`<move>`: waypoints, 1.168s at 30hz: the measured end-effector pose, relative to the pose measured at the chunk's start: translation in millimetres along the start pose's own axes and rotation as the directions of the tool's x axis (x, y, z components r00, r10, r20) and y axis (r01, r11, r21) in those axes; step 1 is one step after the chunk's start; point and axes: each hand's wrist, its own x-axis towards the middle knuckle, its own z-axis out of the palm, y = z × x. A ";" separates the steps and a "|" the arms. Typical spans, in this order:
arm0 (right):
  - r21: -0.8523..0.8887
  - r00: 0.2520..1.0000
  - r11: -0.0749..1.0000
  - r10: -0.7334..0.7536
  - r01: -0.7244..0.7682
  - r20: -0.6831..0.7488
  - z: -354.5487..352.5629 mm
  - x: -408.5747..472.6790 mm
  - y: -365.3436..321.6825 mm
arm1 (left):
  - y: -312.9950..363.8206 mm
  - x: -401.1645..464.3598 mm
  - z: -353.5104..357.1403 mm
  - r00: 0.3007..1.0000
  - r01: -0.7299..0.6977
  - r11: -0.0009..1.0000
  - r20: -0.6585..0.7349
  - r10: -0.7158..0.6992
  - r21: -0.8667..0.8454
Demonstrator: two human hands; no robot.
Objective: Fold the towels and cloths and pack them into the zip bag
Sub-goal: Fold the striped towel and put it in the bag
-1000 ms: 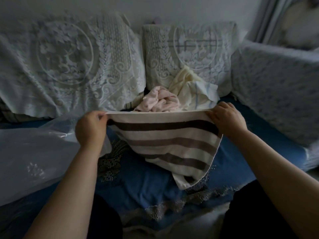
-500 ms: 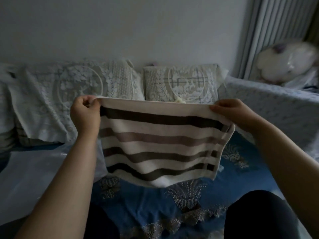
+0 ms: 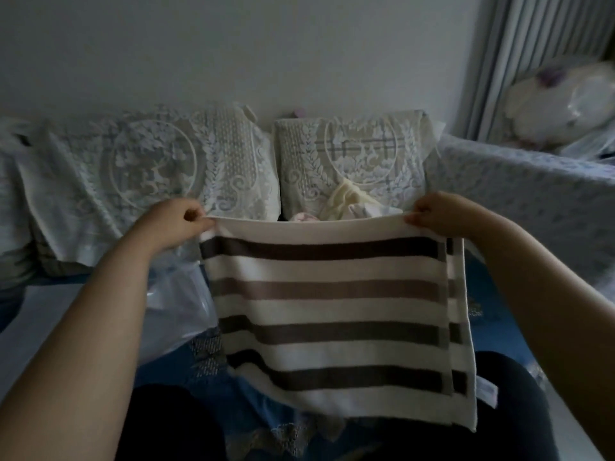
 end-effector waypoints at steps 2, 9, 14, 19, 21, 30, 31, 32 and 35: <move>0.028 0.998 0.998 0.052 -0.051 -0.033 15.8 8.5 7.7 | 0.8 -5.3 0.7 0.979 -0.002 0.913 0.187 0.086 -0.408; 0.356 0.999 0.934 -0.006 -0.012 0.049 38.1 10.9 20.2 | -4.0 -8.6 14.9 0.737 0.342 -0.097 0.203 0.645 -0.935; 0.608 0.993 0.794 -0.076 0.005 0.091 18.3 3.5 23.9 | 3.0 -4.6 -19.9 0.958 -0.014 0.484 0.126 0.256 -0.875; 0.725 0.977 0.689 -0.155 -0.001 0.149 9.0 21.5 17.4 | -13.8 23.2 -15.7 0.983 -0.057 0.998 0.174 0.056 0.004; 0.349 0.982 0.935 -0.118 0.061 0.144 19.5 44.3 7.3 | -7.5 31.3 9.1 0.997 -0.009 0.889 0.069 -0.026 0.459; 0.227 0.830 0.969 0.047 0.098 -0.556 34.5 57.5 -13.7 | -6.6 38.4 42.1 0.820 0.044 0.751 -0.453 0.349 0.659; 0.254 0.858 0.960 0.028 0.120 -0.512 36.6 55.6 -9.8 | -9.6 33.9 44.9 0.827 0.049 0.738 -0.441 0.348 0.673; 0.270 0.896 0.954 0.002 0.132 -0.445 40.6 52.7 -5.0 | -12.1 28.0 49.7 0.849 0.048 0.722 -0.410 0.334 0.690; 0.210 0.990 0.972 -0.077 0.102 -0.121 63.3 36.5 9.1 | -19.6 -1.5 72.3 0.971 -0.037 0.662 -0.131 0.201 0.749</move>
